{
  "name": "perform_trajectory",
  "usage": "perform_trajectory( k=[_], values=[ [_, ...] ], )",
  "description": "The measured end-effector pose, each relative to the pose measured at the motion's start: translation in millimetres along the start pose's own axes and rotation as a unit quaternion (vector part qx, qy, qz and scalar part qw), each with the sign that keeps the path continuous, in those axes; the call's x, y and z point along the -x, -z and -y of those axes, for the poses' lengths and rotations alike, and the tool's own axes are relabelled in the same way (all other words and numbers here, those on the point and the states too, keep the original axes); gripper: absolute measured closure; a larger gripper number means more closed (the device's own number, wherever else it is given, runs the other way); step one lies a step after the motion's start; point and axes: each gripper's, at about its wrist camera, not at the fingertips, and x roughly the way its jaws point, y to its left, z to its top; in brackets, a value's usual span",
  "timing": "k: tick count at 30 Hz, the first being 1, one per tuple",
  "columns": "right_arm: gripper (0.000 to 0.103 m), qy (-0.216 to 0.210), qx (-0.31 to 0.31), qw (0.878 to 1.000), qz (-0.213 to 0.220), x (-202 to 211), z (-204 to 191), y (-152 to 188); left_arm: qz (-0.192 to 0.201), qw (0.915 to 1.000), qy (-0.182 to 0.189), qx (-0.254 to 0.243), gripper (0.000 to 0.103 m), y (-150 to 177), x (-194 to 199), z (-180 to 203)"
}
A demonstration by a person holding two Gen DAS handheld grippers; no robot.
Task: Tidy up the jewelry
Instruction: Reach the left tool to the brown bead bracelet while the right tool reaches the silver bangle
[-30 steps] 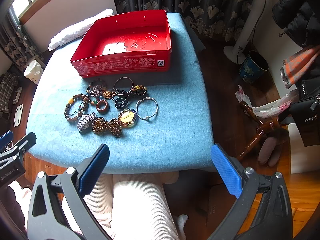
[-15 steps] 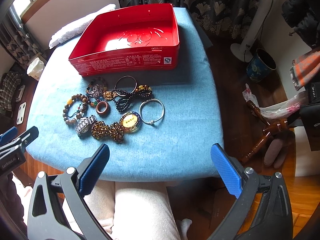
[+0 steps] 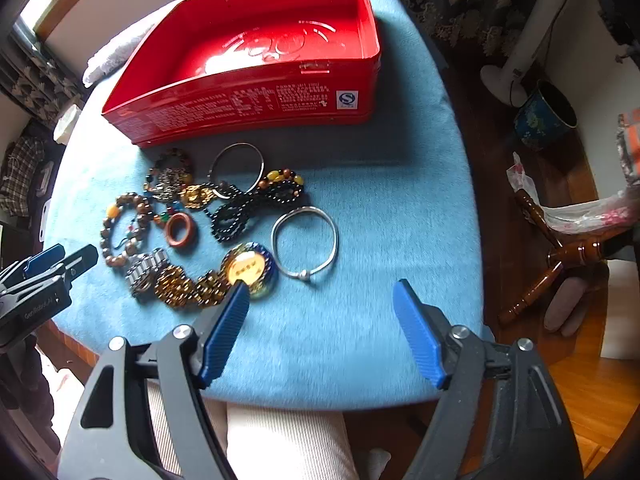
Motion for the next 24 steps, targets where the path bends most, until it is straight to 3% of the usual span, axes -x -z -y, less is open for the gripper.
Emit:
perform_trajectory(
  k=[5, 11, 24],
  values=[
    [0.039, -0.02, -0.01, 1.0, -0.017, -14.3, 4.8, -3.3, -0.009, 1.0, -0.002, 0.0, 0.036, -8.2, -12.6, -1.8],
    [0.04, -0.012, -0.004, 1.0, -0.023, -28.2, 1.7, -10.8, -0.02, 0.9998, 0.002, -0.003, 0.037, -16.9, -25.7, -3.1],
    [0.05, -0.011, -0.01, 1.0, -0.026, -35.1, -0.7, -18.0, -0.026, 0.9993, 0.019, -0.019, 0.051, -36.9, -42.4, 1.0]
  ],
)
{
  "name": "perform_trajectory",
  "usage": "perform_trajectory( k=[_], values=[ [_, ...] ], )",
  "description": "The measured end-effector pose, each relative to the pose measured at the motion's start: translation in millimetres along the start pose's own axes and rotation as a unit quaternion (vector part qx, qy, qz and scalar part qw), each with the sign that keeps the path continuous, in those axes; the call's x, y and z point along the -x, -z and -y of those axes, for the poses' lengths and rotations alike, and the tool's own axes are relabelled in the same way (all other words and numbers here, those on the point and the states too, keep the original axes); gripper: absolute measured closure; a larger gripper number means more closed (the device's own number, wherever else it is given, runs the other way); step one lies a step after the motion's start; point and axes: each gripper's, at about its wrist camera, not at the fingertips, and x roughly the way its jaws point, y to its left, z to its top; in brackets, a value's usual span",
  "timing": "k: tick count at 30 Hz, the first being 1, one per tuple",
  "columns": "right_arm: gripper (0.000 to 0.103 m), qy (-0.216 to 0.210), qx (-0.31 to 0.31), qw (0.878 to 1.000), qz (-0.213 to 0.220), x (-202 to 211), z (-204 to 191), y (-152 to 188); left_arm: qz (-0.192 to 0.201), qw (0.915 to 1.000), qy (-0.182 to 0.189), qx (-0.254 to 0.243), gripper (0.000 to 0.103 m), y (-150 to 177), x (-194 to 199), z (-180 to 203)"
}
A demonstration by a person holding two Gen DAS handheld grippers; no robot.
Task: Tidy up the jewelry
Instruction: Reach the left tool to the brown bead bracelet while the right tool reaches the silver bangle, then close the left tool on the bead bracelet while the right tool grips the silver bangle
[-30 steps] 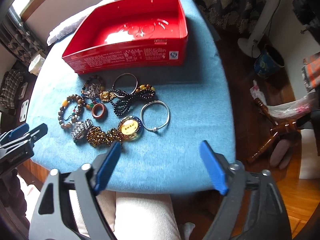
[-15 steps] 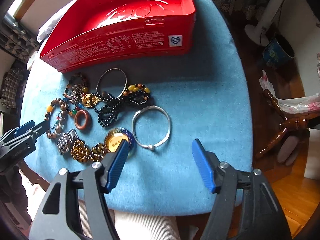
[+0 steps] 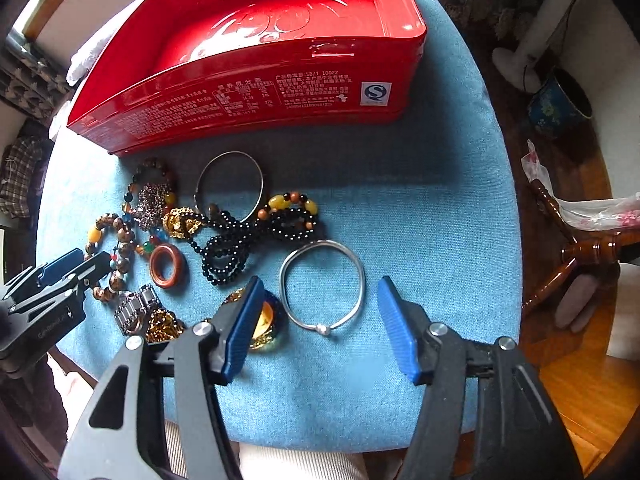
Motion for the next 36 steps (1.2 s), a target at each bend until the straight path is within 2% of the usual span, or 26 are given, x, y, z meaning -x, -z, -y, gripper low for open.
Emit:
perform_trajectory(
  k=[1, 2, 3, 4, 6, 8, 12, 18, 22, 26, 28, 36],
  values=[
    [0.058, 0.007, 0.001, 1.0, 0.001, 1.0, -0.9, -0.1, 0.001, 1.0, -0.001, -0.002, 0.052, 0.6, 0.5, 4.1],
    [0.061, 0.014, 0.004, 1.0, 0.001, 1.9, -1.6, 1.7, 0.002, 1.0, 0.002, -0.004, 0.055, 0.7, 0.9, 7.8],
    [0.071, 0.028, 0.008, 1.0, -0.001, 1.8, -1.0, 2.3, 0.003, 1.0, 0.007, -0.004, 0.059, -0.3, 0.4, 10.4],
    [0.076, 0.03, 0.007, 1.0, 0.002, 1.8, 2.1, 3.2, 0.004, 0.9999, 0.01, -0.004, 0.061, -1.2, 0.4, 11.2],
    [0.079, 0.023, 0.0, 1.0, 0.001, 1.9, 7.0, 2.4, 0.006, 0.9999, 0.012, -0.003, 0.071, 0.8, 1.1, 15.0],
    [0.078, 0.013, -0.007, 1.0, 0.002, 1.9, 8.8, 3.0, 0.006, 0.9999, 0.015, 0.003, 0.077, -1.6, 0.9, 14.2],
    [0.062, -0.009, -0.011, 1.0, 0.001, -2.0, 14.7, -4.2, 0.007, 0.9999, 0.008, 0.007, 0.089, -4.2, -1.1, 6.7],
    [0.059, 0.001, -0.004, 1.0, 0.0, -7.9, 7.6, -9.0, 0.011, 0.9999, -0.006, -0.003, 0.09, -8.2, -2.8, 4.8],
    [0.055, -0.011, -0.013, 1.0, -0.002, -7.9, 9.0, -11.4, 0.011, 0.9999, -0.002, 0.002, 0.09, -5.4, 0.3, 5.8],
    [0.055, 0.007, -0.002, 1.0, 0.0, -10.1, 5.6, -13.3, 0.014, 0.9999, -0.009, -0.001, 0.088, -11.2, -2.2, 11.9],
    [0.059, 0.023, 0.006, 1.0, 0.002, -9.5, -1.1, -11.7, 0.015, 0.9999, -0.007, 0.001, 0.088, -13.4, -3.6, 11.6],
    [0.059, 0.033, 0.006, 0.999, 0.002, -1.3, -2.5, 4.3, 0.019, 0.9997, 0.012, 0.009, 0.091, -13.9, -3.2, -1.5]
  ],
)
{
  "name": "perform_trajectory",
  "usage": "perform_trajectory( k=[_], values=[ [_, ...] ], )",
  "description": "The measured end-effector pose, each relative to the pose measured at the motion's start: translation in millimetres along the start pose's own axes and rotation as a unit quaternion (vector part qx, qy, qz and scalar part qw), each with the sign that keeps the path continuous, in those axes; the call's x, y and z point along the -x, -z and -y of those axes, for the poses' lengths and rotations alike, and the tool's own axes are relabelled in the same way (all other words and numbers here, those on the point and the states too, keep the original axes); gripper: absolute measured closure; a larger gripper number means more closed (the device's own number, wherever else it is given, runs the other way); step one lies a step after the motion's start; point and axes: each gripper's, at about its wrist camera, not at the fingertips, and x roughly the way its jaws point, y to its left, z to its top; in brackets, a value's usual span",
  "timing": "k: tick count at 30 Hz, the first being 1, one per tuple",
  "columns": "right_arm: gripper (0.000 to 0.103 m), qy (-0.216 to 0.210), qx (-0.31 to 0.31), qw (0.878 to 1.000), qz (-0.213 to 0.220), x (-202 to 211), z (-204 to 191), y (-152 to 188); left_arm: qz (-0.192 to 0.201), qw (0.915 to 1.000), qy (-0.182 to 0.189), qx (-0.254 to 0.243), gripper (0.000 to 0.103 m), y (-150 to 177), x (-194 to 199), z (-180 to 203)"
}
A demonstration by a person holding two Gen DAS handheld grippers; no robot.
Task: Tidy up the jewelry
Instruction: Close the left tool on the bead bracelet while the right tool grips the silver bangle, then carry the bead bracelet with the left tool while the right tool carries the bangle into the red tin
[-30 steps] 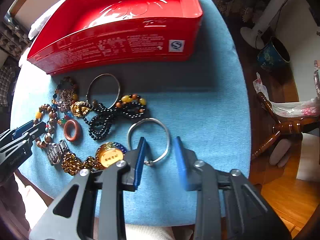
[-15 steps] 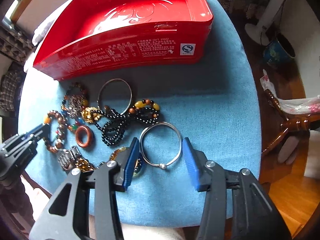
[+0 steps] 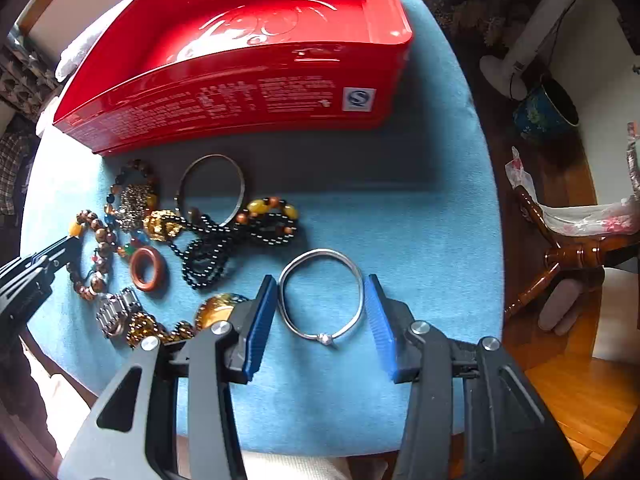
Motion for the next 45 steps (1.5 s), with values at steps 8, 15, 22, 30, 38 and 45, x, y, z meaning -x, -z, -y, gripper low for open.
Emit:
perform_trajectory(
  k=[8, 15, 22, 30, 38, 45],
  values=[
    [0.048, 0.014, 0.008, 1.0, -0.001, -2.7, -2.0, 6.9, 0.007, 0.9997, -0.022, -0.013, 0.09, 1.2, -3.3, 11.8],
    [0.059, 0.007, 0.002, 1.0, 0.006, 2.2, 8.1, 8.8, 0.012, 0.9999, 0.006, 0.002, 0.092, 4.5, 3.1, 4.9],
    [0.059, -0.003, -0.005, 1.0, 0.022, 20.5, 18.8, 7.9, 0.049, 0.9972, 0.056, 0.003, 0.092, 11.0, 40.1, -0.6],
    [0.059, -0.019, 0.005, 0.999, 0.05, 50.8, 18.8, -0.5, 0.096, 0.9913, 0.09, -0.002, 0.092, 8.9, 91.5, 2.1],
    [0.059, -0.03, 0.018, 0.994, 0.101, 92.2, 21.6, -23.0, 0.142, 0.9833, 0.113, -0.017, 0.092, -13.8, 130.6, 20.1],
    [0.059, -0.023, 0.039, 0.989, 0.14, 111.6, 14.5, -70.5, 0.196, 0.9743, 0.107, -0.032, 0.092, -63.6, 146.4, 39.3]
  ],
)
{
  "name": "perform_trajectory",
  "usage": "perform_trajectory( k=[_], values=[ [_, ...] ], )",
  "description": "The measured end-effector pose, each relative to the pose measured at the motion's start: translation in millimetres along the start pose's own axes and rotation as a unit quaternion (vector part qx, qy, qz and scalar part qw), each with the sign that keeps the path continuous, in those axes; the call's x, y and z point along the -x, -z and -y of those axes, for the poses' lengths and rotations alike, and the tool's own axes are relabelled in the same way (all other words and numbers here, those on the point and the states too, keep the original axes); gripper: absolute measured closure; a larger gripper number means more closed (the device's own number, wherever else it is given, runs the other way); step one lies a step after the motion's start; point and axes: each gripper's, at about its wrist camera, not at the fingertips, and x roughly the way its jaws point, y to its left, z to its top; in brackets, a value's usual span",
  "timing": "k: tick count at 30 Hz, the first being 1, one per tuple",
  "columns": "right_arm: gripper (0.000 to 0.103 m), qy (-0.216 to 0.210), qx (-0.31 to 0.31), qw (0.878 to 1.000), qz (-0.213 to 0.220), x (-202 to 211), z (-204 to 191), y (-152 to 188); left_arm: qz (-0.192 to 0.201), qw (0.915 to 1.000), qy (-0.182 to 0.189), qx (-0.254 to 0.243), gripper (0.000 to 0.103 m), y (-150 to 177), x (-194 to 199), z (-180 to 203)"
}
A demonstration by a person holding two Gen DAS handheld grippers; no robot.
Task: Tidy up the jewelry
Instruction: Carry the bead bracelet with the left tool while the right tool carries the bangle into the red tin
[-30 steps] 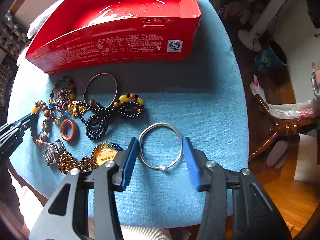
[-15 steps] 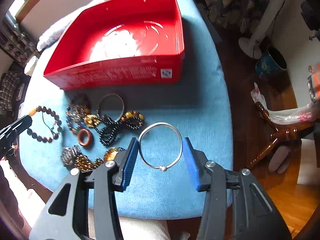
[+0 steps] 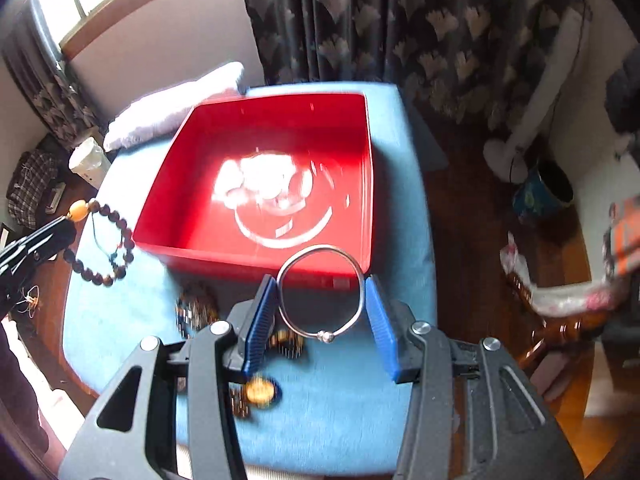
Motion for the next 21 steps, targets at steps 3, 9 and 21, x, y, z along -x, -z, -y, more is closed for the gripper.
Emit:
perform_trajectory(
  k=[3, 9, 21],
  values=[
    [0.059, -0.008, 0.003, 1.0, -0.003, -17.3, 0.0, -21.2, -0.002, 1.0, 0.003, 0.001, 0.092, -18.4, -23.8, 2.0],
    [0.059, -0.02, 0.01, 0.999, -0.039, -71.1, -5.7, -38.0, -0.046, 0.9988, 0.002, 0.017, 0.092, -26.9, -82.4, -4.8],
    [0.05, -0.004, 0.024, 0.998, -0.051, -102.0, -16.8, -43.7, -0.085, 0.9962, -0.005, 0.021, 0.092, -15.3, -114.5, -11.0]
  ],
)
